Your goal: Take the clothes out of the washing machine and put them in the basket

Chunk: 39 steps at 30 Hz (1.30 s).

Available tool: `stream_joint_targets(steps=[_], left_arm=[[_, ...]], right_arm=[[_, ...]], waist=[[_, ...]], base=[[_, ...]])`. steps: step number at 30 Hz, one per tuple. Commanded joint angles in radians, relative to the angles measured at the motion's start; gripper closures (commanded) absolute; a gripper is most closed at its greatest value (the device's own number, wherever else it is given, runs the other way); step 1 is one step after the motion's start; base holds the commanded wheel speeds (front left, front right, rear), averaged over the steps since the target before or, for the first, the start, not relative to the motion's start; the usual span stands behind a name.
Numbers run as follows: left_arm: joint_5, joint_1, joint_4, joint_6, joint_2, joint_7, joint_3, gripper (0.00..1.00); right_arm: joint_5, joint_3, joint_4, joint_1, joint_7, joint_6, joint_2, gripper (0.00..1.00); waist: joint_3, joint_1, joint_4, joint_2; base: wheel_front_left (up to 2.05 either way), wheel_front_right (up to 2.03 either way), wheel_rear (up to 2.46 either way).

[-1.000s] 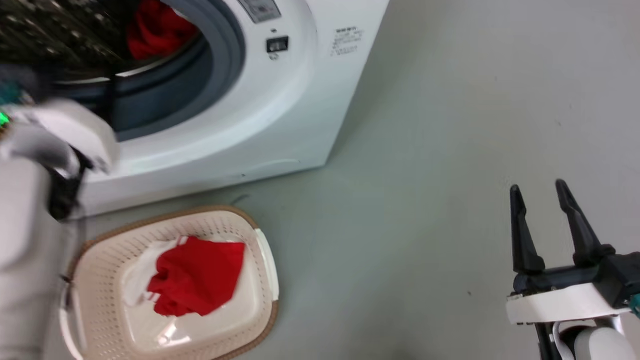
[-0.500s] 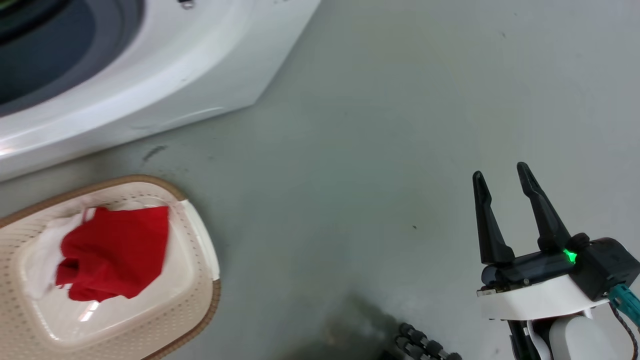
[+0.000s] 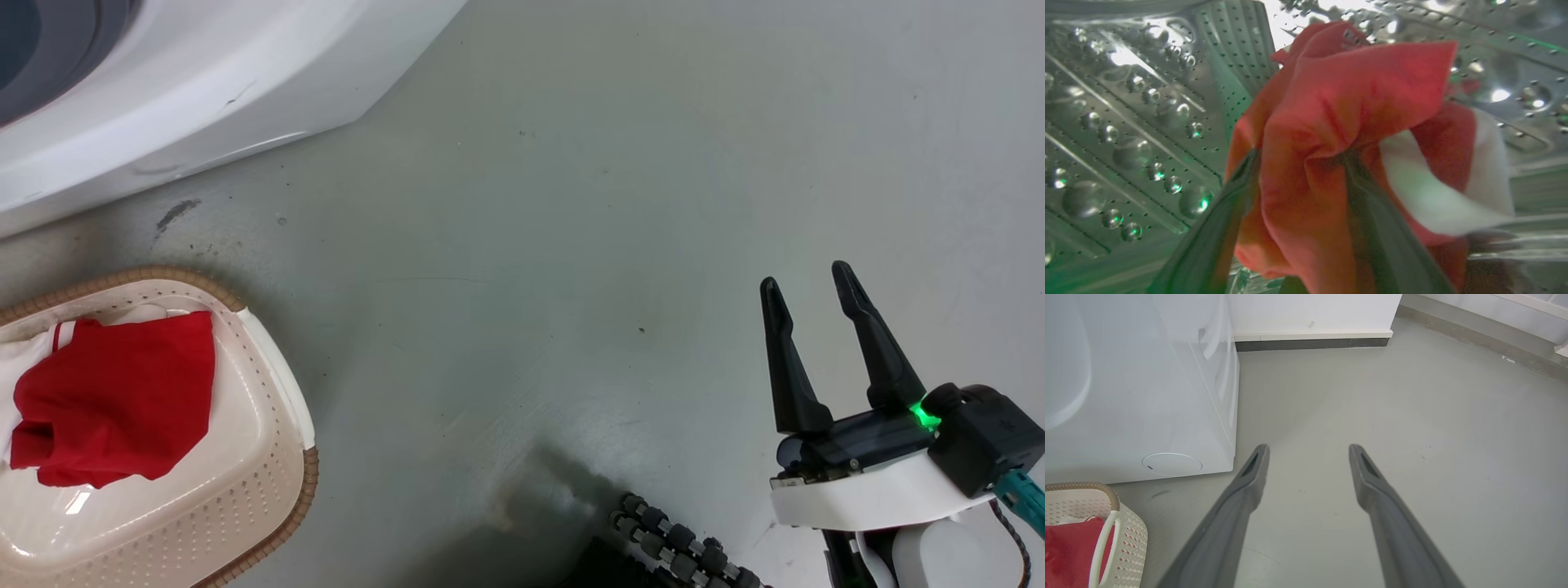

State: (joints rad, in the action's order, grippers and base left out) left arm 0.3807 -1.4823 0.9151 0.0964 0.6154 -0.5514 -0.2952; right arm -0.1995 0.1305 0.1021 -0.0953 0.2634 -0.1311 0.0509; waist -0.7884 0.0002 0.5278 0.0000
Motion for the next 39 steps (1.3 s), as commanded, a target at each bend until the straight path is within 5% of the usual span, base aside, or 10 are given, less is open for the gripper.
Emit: stream_joint_targets(steps=[1,4,5,6,17,39], left_arm=[[-0.001,-0.017,0.014,-0.003,-0.006,0.004,-0.006,0.0],[0.005,-0.021,0.039,0.001,-0.011,0.007,-0.009,0.0],[0.01,-0.023,0.044,0.004,-0.013,0.012,-0.009,0.63],[0.006,-0.027,0.045,0.006,-0.013,0.022,-0.013,1.0],[0.023,-0.028,0.051,0.02,-0.003,0.134,-0.021,1.0],[0.146,0.33,0.0,0.033,-0.148,0.495,-0.142,1.0]], right_arm=[[-0.002,-0.002,0.007,0.01,0.002,0.001,-0.001,0.0],[-0.003,-0.005,0.01,0.008,0.002,0.001,-0.001,0.0],[-0.003,-0.004,0.01,0.006,0.002,0.001,-0.001,0.0],[-0.002,-0.004,0.01,0.004,0.002,0.001,-0.001,0.0],[0.007,-0.007,-0.007,-0.045,0.002,0.001,-0.001,0.0],[0.143,-0.152,-0.06,-0.035,0.002,0.001,0.0,0.0]], waist=[[-0.002,-0.0002,-0.002,0.0],[-0.006,-0.0002,-0.004,0.0],[-0.006,-0.0002,-0.004,0.0],[-0.007,-0.0002,-0.005,0.0],[0.009,-0.0002,-0.016,0.0],[0.303,-0.0002,-0.256,0.0]], base=[[0.0,0.0,0.0],[0.0,0.0,0.0],[0.0,0.0,0.0],[0.0,0.0,0.0],[0.0,0.0,0.0],[0.0,0.0,0.0]])
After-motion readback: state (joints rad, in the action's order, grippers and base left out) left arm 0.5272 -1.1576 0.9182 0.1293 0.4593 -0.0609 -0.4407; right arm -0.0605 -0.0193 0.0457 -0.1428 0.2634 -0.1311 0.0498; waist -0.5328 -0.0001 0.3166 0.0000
